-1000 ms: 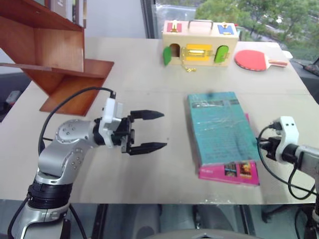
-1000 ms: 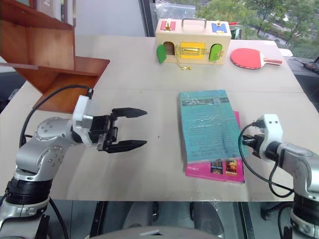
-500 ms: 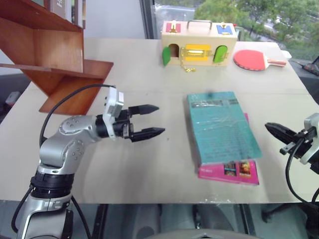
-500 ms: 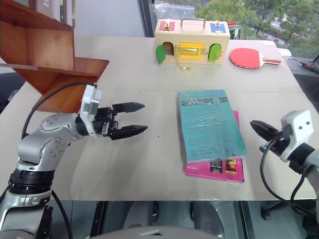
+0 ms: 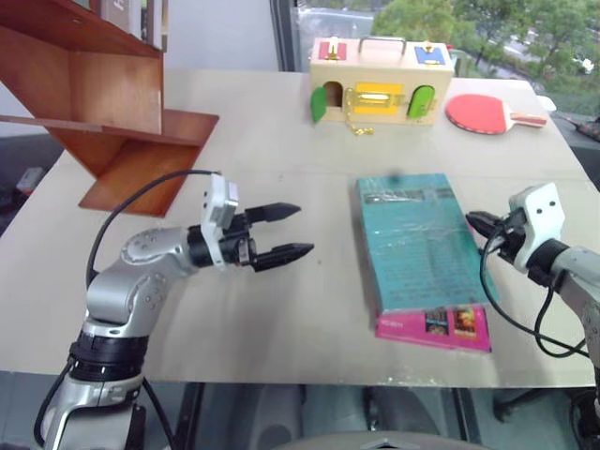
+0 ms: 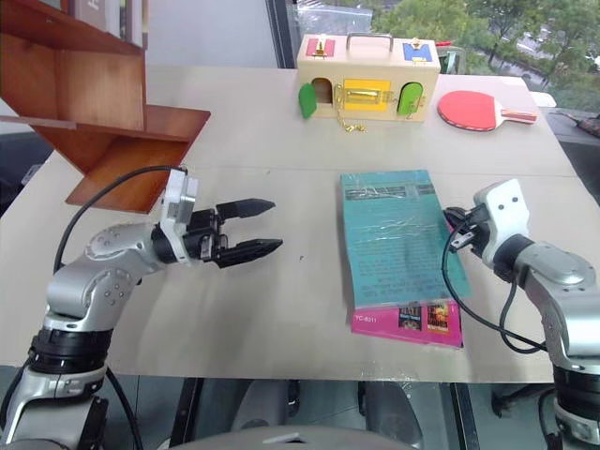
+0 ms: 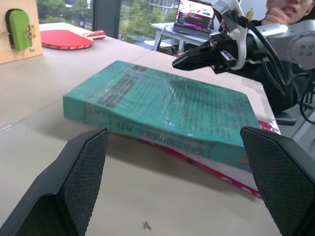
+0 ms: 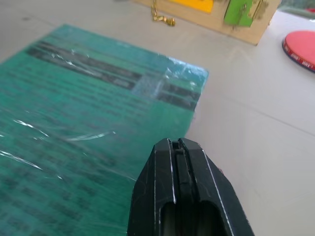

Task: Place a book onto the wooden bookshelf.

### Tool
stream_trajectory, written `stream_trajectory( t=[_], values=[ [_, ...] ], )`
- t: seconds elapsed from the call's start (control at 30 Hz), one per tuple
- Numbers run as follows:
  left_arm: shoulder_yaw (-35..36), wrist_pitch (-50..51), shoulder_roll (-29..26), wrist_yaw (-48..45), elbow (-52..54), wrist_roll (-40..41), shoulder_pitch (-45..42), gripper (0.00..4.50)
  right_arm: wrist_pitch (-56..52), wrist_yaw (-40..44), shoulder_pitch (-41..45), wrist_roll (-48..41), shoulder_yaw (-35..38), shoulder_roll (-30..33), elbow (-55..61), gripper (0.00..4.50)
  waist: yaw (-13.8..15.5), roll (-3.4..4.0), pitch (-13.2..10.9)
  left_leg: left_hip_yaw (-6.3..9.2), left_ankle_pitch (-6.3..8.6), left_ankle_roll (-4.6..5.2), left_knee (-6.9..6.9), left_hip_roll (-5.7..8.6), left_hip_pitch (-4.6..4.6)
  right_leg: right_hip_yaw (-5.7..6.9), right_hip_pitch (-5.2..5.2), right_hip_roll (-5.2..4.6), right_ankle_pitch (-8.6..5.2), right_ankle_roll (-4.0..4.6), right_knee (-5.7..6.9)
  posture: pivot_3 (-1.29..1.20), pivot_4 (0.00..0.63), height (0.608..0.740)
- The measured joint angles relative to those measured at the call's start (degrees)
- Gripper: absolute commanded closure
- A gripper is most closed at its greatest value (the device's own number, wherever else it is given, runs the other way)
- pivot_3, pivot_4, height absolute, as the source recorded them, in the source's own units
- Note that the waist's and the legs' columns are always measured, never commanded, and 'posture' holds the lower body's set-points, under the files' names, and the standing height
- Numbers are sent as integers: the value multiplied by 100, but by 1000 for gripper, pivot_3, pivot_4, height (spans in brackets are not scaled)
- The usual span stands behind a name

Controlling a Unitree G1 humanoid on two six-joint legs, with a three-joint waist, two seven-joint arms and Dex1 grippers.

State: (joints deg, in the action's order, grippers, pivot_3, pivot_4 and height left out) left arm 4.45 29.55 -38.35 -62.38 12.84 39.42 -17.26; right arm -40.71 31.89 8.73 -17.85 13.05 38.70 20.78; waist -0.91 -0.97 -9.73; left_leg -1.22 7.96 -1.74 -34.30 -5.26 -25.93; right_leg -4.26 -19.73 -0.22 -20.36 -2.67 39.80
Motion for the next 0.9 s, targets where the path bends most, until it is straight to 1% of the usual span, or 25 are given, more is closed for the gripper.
stream_trajectory(
  t=[0.03,0.13,0.23,0.37,0.43,0.57,0.67,0.77,0.83,0.87,0.9],
  values=[
    [15,-16,-5,45,50,-4,79,0,99,-19,135,234,-237,108,-373,4424,1,0,0,0,0,0,0,0,7,0,1,0,0,0,7,0,150,740],
    [50,-81,-8,131,82,-20,86,0,234,45,300,338,-462,83,-723,4424,0,1,-1,1,0,0,-3,0,11,0,2,1,0,0,12,0,150,740],
    [99,-181,-9,146,124,-66,133,0,342,252,404,304,-586,72,-861,4424,3,2,-1,0,0,0,-3,0,7,-1,2,0,1,0,8,0,150,740],
    [130,-358,-35,138,127,-228,327,0,641,635,333,283,-655,173,-955,4424,15,2,-1,0,0,0,3,0,3,1,0,0,0,1,2,0,150,740],
    [157,-394,-49,131,126,-268,416,0,719,816,185,155,-657,178,-907,4424,13,2,-1,1,0,0,3,0,3,1,1,0,0,1,2,0,150,740],
    [218,-397,-110,119,126,-270,412,0,652,835,140,-41,-623,146,-732,4424,4,2,-1,1,0,0,0,0,9,1,2,0,0,0,8,0,150,740],
    [217,-431,-205,-51,103,-270,415,0,659,800,54,-18,-599,192,-683,4424,7,2,-1,1,0,0,0,0,8,1,2,0,0,0,8,0,150,740],
    [208,-556,-277,-335,-95,-298,351,0,882,749,-187,131,-305,424,-720,4424,35,2,-2,1,0,0,1,3,5,4,1,-3,0,1,5,0,150,740],
    [189,-636,-276,-442,-251,-334,228,0,955,776,-407,49,57,487,-705,3897,54,0,-2,2,0,0,1,3,3,6,2,-3,0,1,4,0,150,740],
    [175,-711,-282,-524,-332,-356,141,0,943,819,-612,-106,386,483,-657,3739,59,0,-2,4,0,0,2,3,2,8,2,-2,0,1,4,0,150,740],
    [164,-788,-281,-600,-388,-399,80,0,898,864,-838,-296,699,452,-520,3245,57,0,-3,4,0,0,2,3,2,8,2,-2,0,1,4,0,150,740]
  ],
)
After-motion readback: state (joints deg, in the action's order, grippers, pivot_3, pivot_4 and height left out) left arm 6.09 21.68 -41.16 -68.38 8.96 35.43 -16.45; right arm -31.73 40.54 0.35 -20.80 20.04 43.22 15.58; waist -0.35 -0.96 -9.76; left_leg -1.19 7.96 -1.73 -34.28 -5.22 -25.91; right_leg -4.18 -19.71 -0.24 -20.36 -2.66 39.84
